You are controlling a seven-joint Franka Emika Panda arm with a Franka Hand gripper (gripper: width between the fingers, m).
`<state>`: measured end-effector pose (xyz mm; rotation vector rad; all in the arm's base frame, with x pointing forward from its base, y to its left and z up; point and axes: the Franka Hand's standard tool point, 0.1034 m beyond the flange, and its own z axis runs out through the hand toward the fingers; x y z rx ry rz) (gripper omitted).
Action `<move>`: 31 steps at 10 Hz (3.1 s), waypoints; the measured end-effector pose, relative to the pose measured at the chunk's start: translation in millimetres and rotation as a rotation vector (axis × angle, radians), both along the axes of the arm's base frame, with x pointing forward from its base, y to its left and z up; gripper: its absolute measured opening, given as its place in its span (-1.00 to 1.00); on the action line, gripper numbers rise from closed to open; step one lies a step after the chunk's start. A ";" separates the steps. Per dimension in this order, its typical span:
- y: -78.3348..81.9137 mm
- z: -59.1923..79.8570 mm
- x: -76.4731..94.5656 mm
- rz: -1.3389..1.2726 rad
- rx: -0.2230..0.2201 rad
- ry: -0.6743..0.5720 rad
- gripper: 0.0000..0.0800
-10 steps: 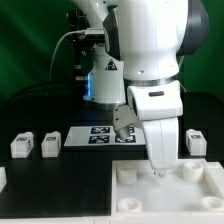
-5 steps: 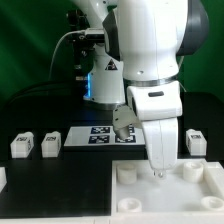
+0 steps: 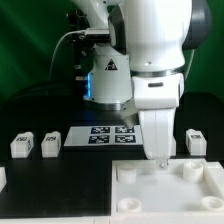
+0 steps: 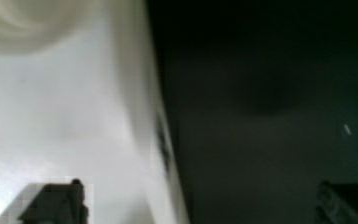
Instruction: Assemble one leg
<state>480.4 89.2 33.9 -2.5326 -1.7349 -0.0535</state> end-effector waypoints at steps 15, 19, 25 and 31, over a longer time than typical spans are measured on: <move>77.1 8.8 -39.7 -1.166 -0.131 0.297 0.62; 70.7 11.0 -46.4 -1.106 -0.411 0.680 0.62; 83.2 -6.1 -58.1 -1.067 -0.517 0.810 0.62; 86.3 -22.3 -85.3 -1.066 -0.542 0.815 0.62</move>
Offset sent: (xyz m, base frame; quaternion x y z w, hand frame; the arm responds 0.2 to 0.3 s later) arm -0.0113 0.0127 0.0059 -0.0213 0.0305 0.3087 0.9504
